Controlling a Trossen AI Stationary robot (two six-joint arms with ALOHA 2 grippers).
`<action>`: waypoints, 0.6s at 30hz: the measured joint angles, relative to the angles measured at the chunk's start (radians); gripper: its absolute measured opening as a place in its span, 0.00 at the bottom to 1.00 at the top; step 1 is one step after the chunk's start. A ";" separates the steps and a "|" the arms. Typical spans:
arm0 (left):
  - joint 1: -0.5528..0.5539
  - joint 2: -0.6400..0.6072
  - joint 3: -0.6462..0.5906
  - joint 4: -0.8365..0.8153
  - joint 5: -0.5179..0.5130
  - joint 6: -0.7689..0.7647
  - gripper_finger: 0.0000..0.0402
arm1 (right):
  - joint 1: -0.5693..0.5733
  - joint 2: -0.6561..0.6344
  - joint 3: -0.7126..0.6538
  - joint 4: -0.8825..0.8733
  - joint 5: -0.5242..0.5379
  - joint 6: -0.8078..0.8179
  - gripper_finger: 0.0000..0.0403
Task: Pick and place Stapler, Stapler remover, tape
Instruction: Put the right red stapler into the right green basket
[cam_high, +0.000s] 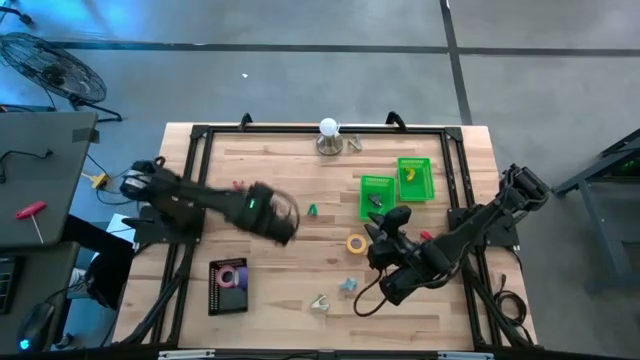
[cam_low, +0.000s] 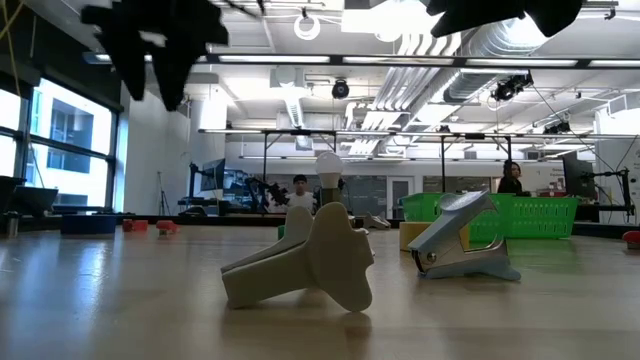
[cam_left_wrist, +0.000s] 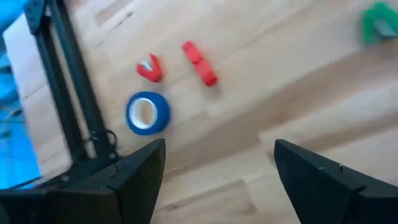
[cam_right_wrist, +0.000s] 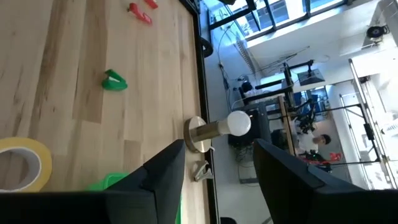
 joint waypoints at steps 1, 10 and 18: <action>0.049 0.000 0.000 0.003 0.024 0.049 0.72 | -0.002 0.000 0.000 0.000 -0.007 0.000 0.45; 0.425 0.000 0.000 0.048 0.039 0.246 0.72 | -0.016 0.000 0.000 -0.038 -0.087 0.054 0.45; 0.573 0.000 -0.033 0.083 -0.045 0.249 0.72 | -0.016 0.000 0.000 -0.153 -0.103 0.196 0.43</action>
